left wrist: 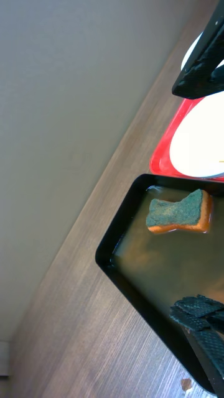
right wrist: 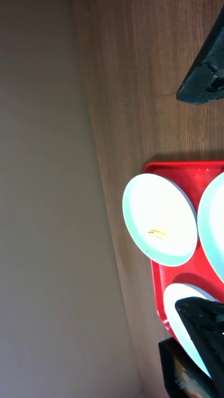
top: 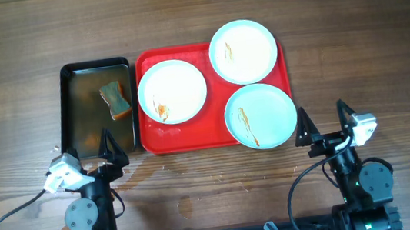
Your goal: Clean dirty plates on tray and stack at the side
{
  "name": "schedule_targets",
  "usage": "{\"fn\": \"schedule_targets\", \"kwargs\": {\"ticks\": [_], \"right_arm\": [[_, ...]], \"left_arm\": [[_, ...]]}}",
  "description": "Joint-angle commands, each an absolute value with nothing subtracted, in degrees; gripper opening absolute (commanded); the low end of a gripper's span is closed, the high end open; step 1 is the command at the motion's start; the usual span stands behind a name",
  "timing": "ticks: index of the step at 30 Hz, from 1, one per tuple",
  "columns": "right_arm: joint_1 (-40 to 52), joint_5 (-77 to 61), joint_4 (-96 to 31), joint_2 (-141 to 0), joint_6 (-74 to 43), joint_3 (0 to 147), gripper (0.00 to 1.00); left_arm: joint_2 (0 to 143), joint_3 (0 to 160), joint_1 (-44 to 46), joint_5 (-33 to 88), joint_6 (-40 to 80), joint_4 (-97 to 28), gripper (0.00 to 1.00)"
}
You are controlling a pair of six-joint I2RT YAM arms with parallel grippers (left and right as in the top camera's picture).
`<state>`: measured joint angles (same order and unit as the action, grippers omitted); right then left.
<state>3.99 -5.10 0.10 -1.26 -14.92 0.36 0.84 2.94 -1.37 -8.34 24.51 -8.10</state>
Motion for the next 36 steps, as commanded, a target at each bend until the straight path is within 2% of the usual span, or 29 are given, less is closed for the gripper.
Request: {"fn": "schedule_targets", "kwargs": {"ticks": [1,34,36], "right_arm": [[4.3,-5.3,0.3,-0.8,-15.0,0.3,1.0],[4.3,-3.8,0.4,-0.8,-15.1,0.3,1.0],[4.3,-4.4,0.5,-0.8,-18.4,0.3,1.0]], "left_arm": [[0.3,2.3,-1.8,-9.1,24.1,-7.9,1.0],[0.3,2.3,-1.8,-9.1,24.3,-7.7,1.0],[0.3,2.3,-1.8,-6.9,24.3,-7.7,1.0]]}}
